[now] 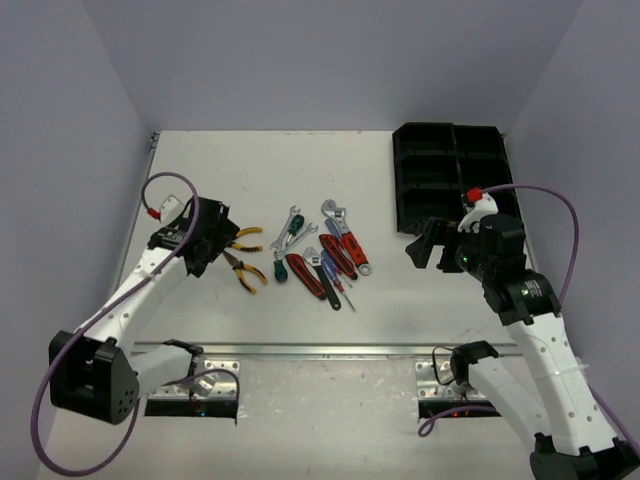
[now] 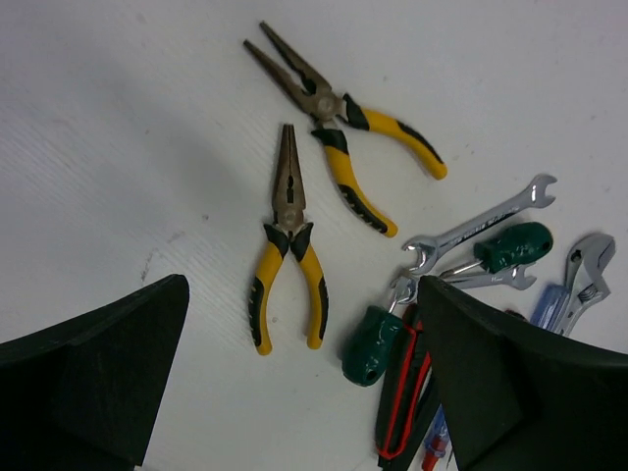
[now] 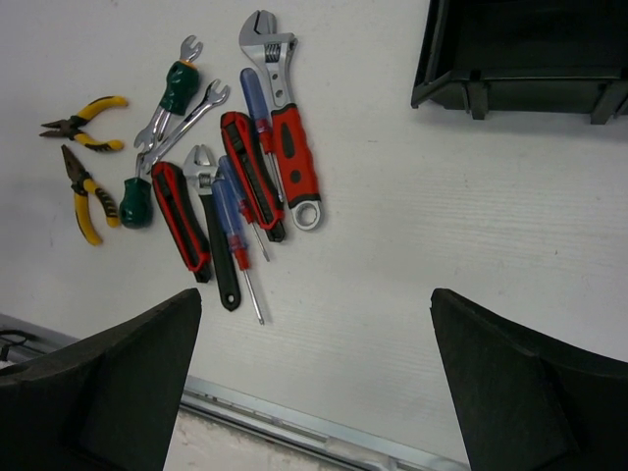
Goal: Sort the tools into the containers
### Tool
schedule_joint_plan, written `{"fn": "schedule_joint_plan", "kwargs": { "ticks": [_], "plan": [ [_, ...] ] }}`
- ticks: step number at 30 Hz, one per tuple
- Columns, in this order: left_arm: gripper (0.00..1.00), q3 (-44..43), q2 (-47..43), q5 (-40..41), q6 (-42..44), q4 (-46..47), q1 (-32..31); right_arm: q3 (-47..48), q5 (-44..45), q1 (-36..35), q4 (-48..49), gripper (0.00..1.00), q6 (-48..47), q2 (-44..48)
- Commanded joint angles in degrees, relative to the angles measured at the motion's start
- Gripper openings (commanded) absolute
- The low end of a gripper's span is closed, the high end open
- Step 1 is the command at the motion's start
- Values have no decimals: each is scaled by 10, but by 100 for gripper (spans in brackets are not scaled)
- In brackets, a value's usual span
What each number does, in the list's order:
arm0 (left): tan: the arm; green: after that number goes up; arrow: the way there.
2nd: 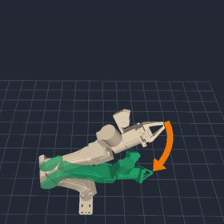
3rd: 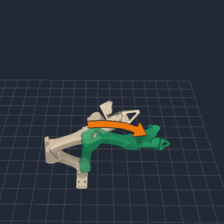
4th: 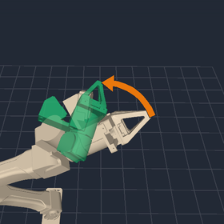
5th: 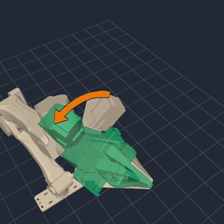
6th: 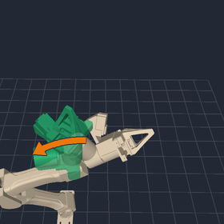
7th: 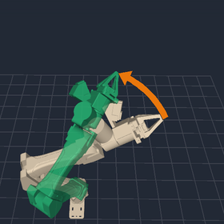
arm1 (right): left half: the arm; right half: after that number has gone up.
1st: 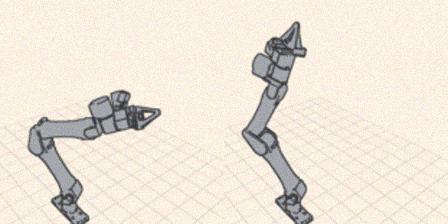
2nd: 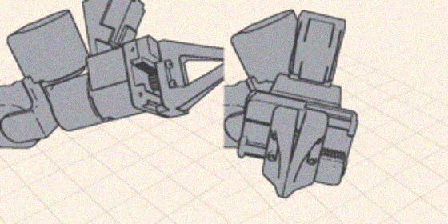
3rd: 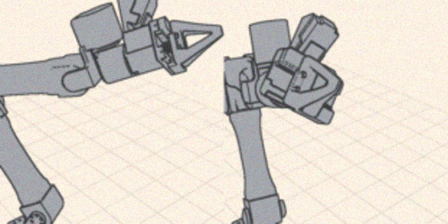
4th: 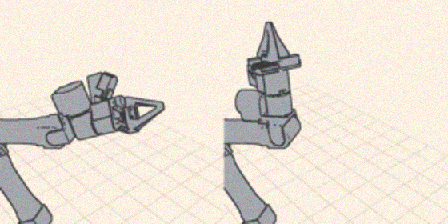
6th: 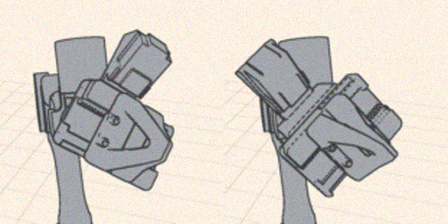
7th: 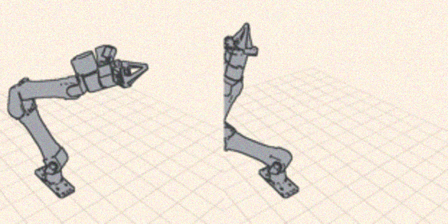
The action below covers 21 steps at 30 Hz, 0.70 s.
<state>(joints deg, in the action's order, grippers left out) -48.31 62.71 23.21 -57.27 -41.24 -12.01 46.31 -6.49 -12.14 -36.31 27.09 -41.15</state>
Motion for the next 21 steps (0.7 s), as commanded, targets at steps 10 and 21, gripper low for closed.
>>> {"fn": "schedule_joint_plan", "kwargs": {
  "ticks": [10, 21],
  "plan": [
    [99, -135, 223, -75, -36, 5, -96, -26, -19, 1, 30, 99, -13, 26],
    [100, -152, 288, -67, 257, 116, -169, -41, -51, 1, 49, 99, -12, 29]
  ]
}}
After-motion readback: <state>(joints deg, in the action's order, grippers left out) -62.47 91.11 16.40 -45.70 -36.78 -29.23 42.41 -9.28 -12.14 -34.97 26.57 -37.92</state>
